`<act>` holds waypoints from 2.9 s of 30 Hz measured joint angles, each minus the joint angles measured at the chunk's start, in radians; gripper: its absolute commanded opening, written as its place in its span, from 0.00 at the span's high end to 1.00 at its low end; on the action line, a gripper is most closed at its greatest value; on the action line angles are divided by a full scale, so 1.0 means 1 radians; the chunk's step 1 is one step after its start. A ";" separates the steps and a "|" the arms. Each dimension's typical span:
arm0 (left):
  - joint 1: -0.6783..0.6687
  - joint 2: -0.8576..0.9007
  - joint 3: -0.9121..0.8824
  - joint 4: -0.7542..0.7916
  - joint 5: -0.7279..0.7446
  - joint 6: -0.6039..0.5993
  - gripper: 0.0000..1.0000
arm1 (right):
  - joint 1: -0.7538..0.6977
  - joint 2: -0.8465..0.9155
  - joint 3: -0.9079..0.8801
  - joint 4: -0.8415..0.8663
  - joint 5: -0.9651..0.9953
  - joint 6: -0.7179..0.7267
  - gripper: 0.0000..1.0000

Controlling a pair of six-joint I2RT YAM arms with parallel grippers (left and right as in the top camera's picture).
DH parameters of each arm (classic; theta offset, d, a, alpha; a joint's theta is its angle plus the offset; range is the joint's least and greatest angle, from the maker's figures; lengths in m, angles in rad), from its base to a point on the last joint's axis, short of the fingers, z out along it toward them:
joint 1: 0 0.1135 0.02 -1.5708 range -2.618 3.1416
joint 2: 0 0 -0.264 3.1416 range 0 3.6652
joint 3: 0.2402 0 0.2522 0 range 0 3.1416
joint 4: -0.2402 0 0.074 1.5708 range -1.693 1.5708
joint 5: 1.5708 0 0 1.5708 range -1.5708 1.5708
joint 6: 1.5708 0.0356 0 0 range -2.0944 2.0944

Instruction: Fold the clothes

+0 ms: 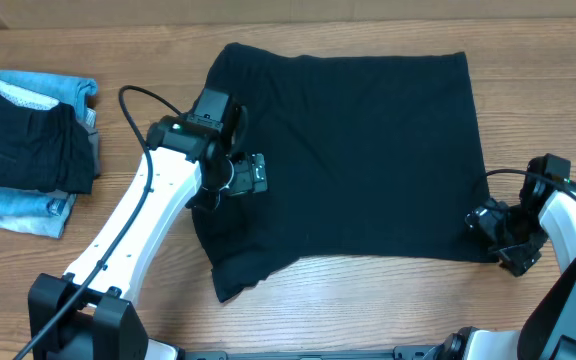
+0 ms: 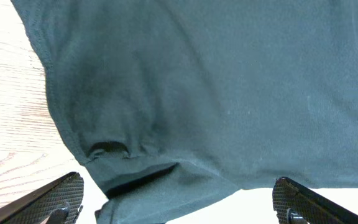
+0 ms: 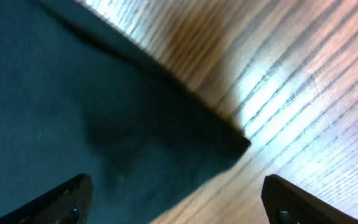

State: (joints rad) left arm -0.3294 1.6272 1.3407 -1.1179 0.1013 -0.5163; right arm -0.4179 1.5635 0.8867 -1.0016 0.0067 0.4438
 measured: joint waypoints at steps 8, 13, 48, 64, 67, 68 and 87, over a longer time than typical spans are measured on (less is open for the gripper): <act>0.024 0.000 0.000 0.016 0.000 0.019 0.00 | -0.027 -0.002 -0.128 0.157 0.001 -0.002 0.39; 0.034 0.000 0.000 0.021 0.000 0.019 0.00 | -0.027 -0.002 -0.128 0.171 -0.011 -0.002 0.80; 0.010 -0.005 -0.515 -0.039 0.227 -0.036 0.86 | -0.027 -0.003 -0.132 0.283 -0.049 -0.004 0.80; 0.045 -0.006 -0.338 -0.140 0.269 -0.050 0.96 | -0.027 -0.004 -0.133 0.284 -0.050 -0.004 0.80; 0.074 -0.006 -0.296 -0.139 0.301 -0.037 0.96 | -0.027 -0.004 -0.133 0.283 -0.050 -0.004 0.80; 0.088 -0.006 -0.279 -0.134 0.317 -0.031 0.96 | -0.027 -0.004 -0.133 0.284 -0.050 -0.004 0.80; 0.167 -0.006 -0.237 0.172 0.121 0.031 0.36 | -0.027 -0.005 -0.134 0.283 -0.050 -0.003 0.80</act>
State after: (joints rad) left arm -0.1627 1.6211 1.1042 -0.9459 0.2226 -0.4854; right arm -0.4446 1.5585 0.7532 -0.7185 -0.0437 0.4404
